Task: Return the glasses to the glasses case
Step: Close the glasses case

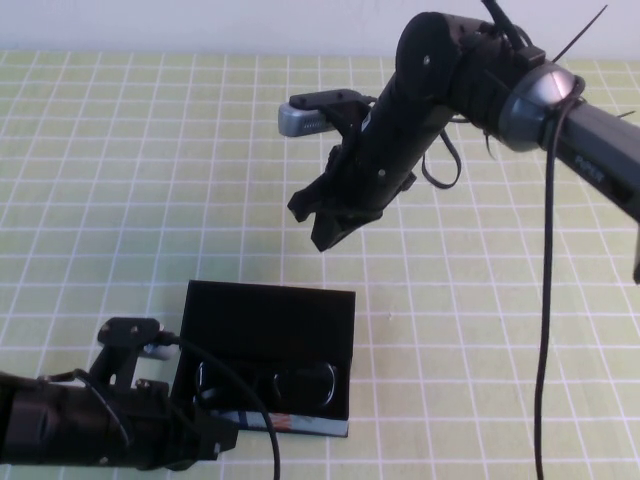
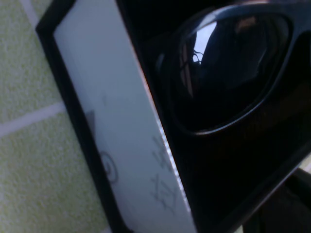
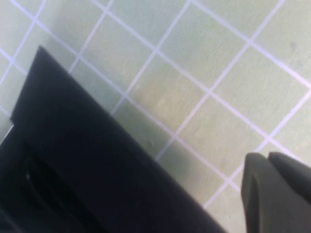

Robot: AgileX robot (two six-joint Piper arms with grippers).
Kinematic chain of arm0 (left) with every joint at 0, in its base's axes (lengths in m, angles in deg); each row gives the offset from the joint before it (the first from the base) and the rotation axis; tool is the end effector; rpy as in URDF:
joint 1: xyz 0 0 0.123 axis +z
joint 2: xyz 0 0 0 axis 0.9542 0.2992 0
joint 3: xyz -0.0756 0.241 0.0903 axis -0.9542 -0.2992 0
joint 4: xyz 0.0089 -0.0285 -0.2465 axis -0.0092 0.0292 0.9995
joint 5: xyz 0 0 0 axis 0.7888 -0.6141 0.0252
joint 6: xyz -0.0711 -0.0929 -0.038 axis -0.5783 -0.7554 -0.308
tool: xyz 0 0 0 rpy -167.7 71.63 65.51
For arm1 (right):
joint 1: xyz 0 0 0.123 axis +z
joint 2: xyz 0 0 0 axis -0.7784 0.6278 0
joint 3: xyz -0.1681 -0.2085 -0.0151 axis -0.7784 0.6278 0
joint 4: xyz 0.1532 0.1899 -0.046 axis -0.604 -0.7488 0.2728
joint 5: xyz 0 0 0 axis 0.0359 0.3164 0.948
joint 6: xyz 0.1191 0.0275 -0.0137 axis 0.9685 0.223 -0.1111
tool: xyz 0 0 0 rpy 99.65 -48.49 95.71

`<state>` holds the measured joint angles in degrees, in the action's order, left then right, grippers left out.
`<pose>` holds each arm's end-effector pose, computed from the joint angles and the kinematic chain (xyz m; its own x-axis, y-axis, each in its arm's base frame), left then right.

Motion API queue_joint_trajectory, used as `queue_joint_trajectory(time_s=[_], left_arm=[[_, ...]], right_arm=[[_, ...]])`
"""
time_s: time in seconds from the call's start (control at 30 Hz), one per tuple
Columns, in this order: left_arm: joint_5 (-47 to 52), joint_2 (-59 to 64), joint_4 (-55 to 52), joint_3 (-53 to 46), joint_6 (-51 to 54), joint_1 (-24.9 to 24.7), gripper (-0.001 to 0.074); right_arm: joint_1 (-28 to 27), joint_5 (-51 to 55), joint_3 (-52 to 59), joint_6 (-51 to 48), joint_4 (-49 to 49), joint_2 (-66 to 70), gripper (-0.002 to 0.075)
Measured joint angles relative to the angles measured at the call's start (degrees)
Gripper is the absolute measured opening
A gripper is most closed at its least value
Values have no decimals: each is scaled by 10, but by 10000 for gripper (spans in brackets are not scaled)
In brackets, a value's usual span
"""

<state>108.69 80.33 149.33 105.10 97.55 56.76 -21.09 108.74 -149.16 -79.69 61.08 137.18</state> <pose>0.1961 -0.1336 0.0911 -0.8623 0.2003 -0.4651 0.4603 0.6928 -0.5552 0.3868 0.2671 0.2098 -0.7585 -0.5653 -0.3244 -0.6459 0.7183 0.2586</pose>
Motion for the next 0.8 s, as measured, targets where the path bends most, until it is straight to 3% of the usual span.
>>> queue_joint_trajectory(time_s=[0.4,0.8], left_arm=[[0,3,9,0,16,0,-4],[0,3,11,0,18,0,-4]], right_arm=[[0,1,-100,22,-24,118,-11],[0,1,-88,43,-65,131,-11]])
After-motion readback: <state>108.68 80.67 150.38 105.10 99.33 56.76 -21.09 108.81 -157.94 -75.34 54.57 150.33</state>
